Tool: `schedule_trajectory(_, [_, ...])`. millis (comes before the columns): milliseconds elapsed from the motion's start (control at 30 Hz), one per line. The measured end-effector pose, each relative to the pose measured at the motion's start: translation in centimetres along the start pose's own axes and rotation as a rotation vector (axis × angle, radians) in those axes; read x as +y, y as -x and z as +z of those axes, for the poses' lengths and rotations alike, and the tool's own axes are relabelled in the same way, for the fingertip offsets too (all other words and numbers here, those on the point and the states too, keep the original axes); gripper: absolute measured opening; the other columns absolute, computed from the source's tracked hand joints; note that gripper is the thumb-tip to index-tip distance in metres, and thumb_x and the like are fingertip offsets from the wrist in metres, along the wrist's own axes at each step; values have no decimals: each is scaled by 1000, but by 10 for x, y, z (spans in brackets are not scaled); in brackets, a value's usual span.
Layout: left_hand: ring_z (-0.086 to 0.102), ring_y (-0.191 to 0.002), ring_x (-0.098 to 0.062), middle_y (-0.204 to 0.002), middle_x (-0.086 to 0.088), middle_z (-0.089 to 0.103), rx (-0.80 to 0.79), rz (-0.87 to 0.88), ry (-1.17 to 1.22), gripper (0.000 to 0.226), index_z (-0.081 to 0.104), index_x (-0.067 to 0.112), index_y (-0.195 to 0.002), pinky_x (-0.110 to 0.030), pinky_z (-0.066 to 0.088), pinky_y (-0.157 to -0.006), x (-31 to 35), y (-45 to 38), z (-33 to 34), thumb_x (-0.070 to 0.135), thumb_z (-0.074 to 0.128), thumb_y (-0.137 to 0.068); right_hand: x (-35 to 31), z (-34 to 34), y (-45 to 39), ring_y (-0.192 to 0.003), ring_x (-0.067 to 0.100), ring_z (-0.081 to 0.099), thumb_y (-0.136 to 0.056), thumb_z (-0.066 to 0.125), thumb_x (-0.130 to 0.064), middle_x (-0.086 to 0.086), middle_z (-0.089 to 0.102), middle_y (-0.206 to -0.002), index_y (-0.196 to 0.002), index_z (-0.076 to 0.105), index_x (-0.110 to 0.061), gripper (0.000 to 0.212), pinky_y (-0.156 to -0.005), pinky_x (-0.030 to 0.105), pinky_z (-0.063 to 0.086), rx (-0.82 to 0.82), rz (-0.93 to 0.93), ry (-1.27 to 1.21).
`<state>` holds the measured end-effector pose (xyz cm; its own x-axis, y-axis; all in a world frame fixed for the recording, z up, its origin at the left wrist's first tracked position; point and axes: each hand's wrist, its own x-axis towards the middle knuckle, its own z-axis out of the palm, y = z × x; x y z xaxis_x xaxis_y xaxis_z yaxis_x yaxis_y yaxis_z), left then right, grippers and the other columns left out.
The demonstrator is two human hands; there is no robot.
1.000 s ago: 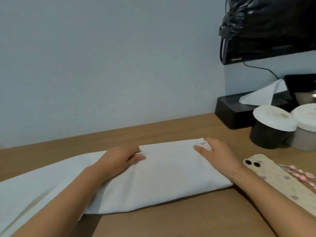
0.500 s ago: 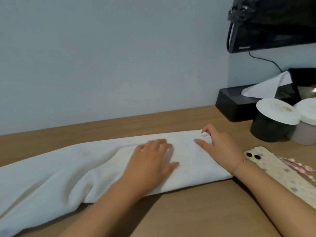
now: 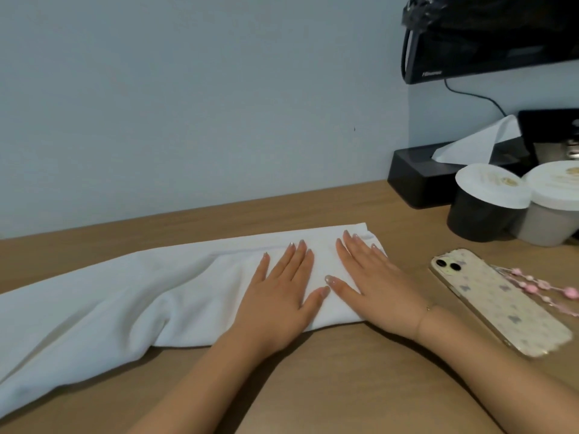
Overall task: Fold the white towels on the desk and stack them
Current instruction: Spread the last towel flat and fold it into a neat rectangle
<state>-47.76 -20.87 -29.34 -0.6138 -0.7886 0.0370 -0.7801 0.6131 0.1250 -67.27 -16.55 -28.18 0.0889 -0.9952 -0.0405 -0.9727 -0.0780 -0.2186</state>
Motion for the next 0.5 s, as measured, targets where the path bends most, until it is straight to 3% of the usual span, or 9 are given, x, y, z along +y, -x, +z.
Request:
schedule_trajectory(167, [-15, -147, -1, -163, 11, -10, 25, -13, 36, 68, -1, 26, -157, -32, -14, -119, 0, -3, -1, 59, 9, -98, 4, 0, -7, -146, 9, -18, -97, 14, -60, -1, -20, -160, -154, -12, -19, 74, -116, 27, -13, -19, -16, 31])
schedule_trajectory(333, [16, -149, -10, -161, 4, 24, 124, -78, 199, 53, 34, 22, -152, -31, 9, -120, 3, 7, -18, 43, 33, -103, 3, -18, -17, -148, 11, -11, -100, 15, -56, -2, -13, -162, -155, -7, -20, 69, -117, 28, -7, -88, -39, 49])
schedule_trajectory(433, [44, -134, -11, -144, 8, 51, 164, -133, 293, 36, 58, 26, -133, -26, 34, -105, -9, 40, -30, 35, 45, -101, -6, -28, -20, -149, 18, 11, -103, 18, -50, 3, 7, -163, -155, 11, -16, 63, -119, 34, 13, -68, -29, 164])
schedule_trajectory(500, [53, -119, -5, -129, 15, 60, 232, -189, 362, 28, 64, 28, -122, -23, 41, -94, -24, 69, -39, 33, 50, -98, -22, -33, -19, -134, 24, 40, -104, 27, -38, 6, 38, -150, -143, 38, -13, 48, -107, 38, 38, 10, -63, 230])
